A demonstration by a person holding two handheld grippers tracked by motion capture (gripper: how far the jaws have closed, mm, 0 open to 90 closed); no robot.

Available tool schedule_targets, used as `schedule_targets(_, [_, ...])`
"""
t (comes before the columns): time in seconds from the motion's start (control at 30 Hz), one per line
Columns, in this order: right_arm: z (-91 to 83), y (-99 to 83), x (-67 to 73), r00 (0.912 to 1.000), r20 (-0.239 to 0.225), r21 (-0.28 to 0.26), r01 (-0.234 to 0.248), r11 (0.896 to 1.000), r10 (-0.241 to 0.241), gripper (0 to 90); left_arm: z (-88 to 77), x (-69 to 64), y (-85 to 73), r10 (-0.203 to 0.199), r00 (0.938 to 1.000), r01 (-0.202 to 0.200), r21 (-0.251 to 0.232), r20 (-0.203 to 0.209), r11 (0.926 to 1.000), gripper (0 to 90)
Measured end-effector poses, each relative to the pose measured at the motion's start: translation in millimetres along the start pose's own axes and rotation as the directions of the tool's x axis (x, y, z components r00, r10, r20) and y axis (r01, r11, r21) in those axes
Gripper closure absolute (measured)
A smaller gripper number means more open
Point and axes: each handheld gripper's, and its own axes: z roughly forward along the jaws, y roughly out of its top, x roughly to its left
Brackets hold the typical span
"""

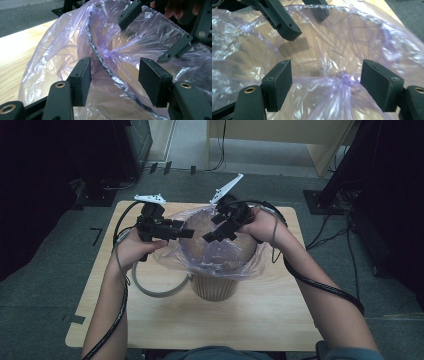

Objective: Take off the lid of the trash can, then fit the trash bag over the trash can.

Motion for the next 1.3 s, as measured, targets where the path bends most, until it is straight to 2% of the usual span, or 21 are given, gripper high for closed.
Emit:
schedule_targets(0.13, [-10.5, -4.0, -3.6, 1.0000, -0.003, -0.008, 0.004, 1.000, -0.004, 25.9, -4.0, -2.7, 0.7, 0.006, 1.0000, -0.006, -0.004, -0.002, 1.0000, 41.8])
schedule_targets(0.3, [-14.0, -9.4, -7.5, 0.9998, 0.001, -0.001, 0.018, 1.000, -0.018, 26.2, -5.9, -1.9, -0.1, 0.000, 1.0000, 0.000, 0.006, -0.001, 1.0000, 41.2])
schedule_targets(0.47, [-17.9, -15.3, -12.0, 0.9999, 0.009, 0.004, 0.005, 1.000, -0.005, 26.3, -10.7, -2.4, 0.4, -0.004, 1.0000, 0.004, 0.001, 0.002, 1.0000, 40.8])
schedule_targets(0.63, [-29.1, -16.6, -16.9, 0.9997, 0.019, -0.031, -0.015, 0.999, 0.015, 26.0, -20.2, -1.6, -0.7, -0.009, 1.0000, 0.009, -0.010, 0.000, 0.9999, 40.8])
schedule_targets(0.73, [-33.1, -18.4, -17.9, 0.9996, 0.019, -0.024, -0.018, 1.000, 0.019, 26.1, -24.3, -0.5, -1.5, -0.016, 0.9999, 0.016, -0.010, -0.005, 0.9998, 40.6])
schedule_targets(1.17, [-59.7, -46.7, -28.1, 0.9978, 0.064, -0.061, -0.013, 0.998, 0.017, 26.1, -45.5, 7.8, -7.4, -0.022, 0.9991, 0.020, -0.051, -0.035, 0.9985, 38.6])
schedule_targets(1.3, [-68.5, -56.2, -31.9, 0.9966, 0.072, -0.079, -0.034, 0.996, 0.040, 26.0, -50.7, 12.6, -10.0, -0.030, 0.9986, 0.027, -0.065, -0.044, 0.9975, 38.4])
